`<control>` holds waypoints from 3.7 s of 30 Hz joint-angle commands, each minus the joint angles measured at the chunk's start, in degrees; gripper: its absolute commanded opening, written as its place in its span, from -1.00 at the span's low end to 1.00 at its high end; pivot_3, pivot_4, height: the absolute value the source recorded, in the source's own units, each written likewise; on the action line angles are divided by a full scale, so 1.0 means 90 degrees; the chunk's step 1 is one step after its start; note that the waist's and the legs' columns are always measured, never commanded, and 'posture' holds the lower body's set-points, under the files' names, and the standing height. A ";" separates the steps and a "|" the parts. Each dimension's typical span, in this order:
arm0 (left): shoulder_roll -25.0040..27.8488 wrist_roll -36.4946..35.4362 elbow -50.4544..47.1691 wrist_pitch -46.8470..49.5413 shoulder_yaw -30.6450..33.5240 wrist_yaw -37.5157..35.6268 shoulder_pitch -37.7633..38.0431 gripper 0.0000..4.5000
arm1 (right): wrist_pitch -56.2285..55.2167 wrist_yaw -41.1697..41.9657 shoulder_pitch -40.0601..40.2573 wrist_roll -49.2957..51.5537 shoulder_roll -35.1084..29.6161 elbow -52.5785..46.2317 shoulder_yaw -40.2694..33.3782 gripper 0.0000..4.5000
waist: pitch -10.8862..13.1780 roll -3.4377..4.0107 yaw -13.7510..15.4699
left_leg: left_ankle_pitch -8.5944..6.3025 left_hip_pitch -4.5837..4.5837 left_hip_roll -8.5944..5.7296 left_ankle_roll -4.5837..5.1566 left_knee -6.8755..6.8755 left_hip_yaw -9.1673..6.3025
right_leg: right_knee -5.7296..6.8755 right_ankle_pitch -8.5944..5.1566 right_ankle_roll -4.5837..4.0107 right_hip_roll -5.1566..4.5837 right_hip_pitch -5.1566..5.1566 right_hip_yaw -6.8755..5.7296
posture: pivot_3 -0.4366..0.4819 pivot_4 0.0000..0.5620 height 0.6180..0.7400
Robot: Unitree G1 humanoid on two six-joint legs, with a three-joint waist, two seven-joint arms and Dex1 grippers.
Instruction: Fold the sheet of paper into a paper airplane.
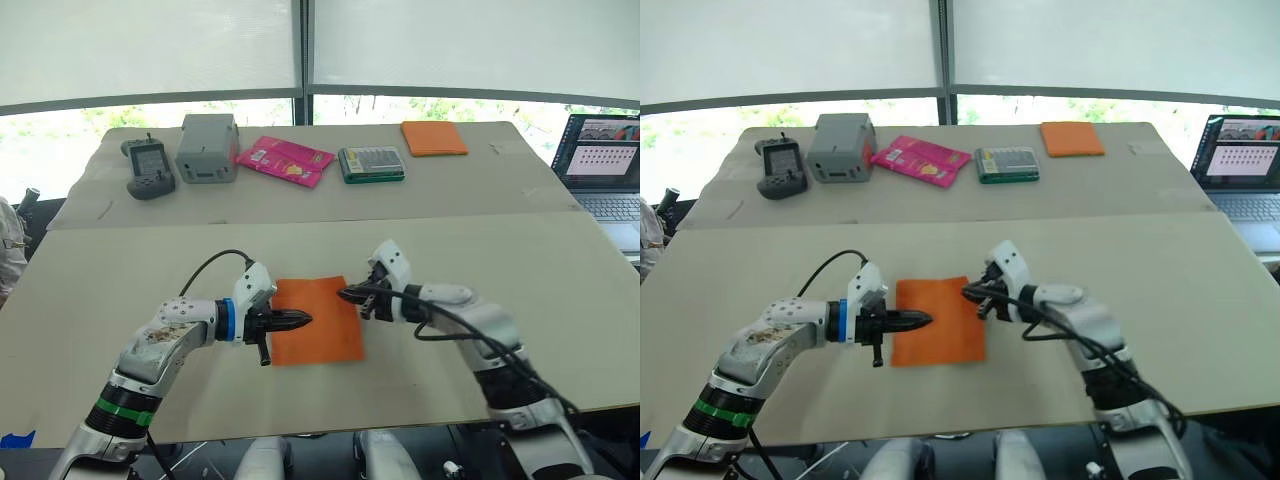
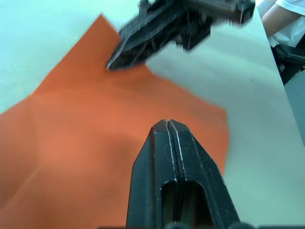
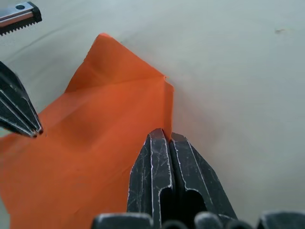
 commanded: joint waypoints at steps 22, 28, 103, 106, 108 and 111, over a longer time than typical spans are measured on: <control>-0.0518 0.1169 0.0930 -0.1342 -0.0649 0.0461 0.0081 -1.00 | -0.0850 0.0672 0.0076 -0.0366 -0.0407 0.0489 0.0125 -0.98 | -0.0001 0.0000 0.0030 | 0.0000 0.0007 -0.0001 0.0000 0.0004 -0.0002 | 0.0002 0.0001 0.0001 -0.0013 0.0012 0.0001 | -0.05 -0.47 1.00; -0.0600 0.0912 0.0585 -0.1217 -0.0572 0.0368 -0.0072 -1.00 | -0.0086 0.0122 0.0497 -0.0055 -0.0305 -0.0242 -0.0225 -0.98 | 0.0000 0.0000 0.0050 | 0.0000 0.0002 -0.0002 0.0001 0.0005 -0.0004 | 0.0003 0.0001 0.0001 -0.0013 0.0010 0.0000 | -0.05 -0.47 1.00; -0.1458 0.1962 0.1982 -0.1334 -0.1481 0.0462 -0.1239 -1.00 | -0.4324 -0.0620 0.2107 -0.3667 -0.0624 -0.1071 0.1292 -1.00 | -0.0005 -0.0007 0.0024 | -0.0003 0.0083 -0.0006 0.0005 0.0004 -0.0004 | -0.0011 -0.0005 0.0007 0.0003 0.0091 0.0003 | -0.05 -0.47 1.00; -0.1545 0.2078 0.2030 -0.1290 -0.1609 0.0499 -0.1224 -1.00 | -0.4287 -0.0583 0.2139 -0.3655 -0.0666 -0.1138 0.1258 -1.00 | -0.0008 -0.0009 0.0025 | -0.0003 0.0092 -0.0006 0.0006 0.0004 -0.0004 | -0.0011 -0.0006 0.0009 0.0003 0.0099 0.0003 | -0.05 -0.47 1.00; -0.1554 0.2148 0.2060 -0.1255 -0.1638 0.0510 -0.1223 -1.00 | -0.4213 -0.0469 0.2147 -0.3512 -0.0726 -0.1283 0.1153 -0.72 | -0.0011 -0.0010 0.0037 | -0.0005 0.0097 -0.0008 0.0008 0.0004 -0.0004 | -0.0012 -0.0008 0.0011 0.0001 0.0106 0.0003 | -0.05 -0.47 1.00; -0.1542 0.2196 0.2085 -0.1240 -0.1621 0.0491 -0.1216 -1.00 | -0.3878 -0.0136 0.2195 -0.3214 -0.0888 -0.1677 0.1004 -0.30 | -0.0012 -0.0010 0.0051 | -0.0005 0.0098 -0.0012 0.0009 0.0004 -0.0005 | -0.0012 -0.0010 0.0015 -0.0004 0.0108 0.0003 | -0.05 -0.47 1.00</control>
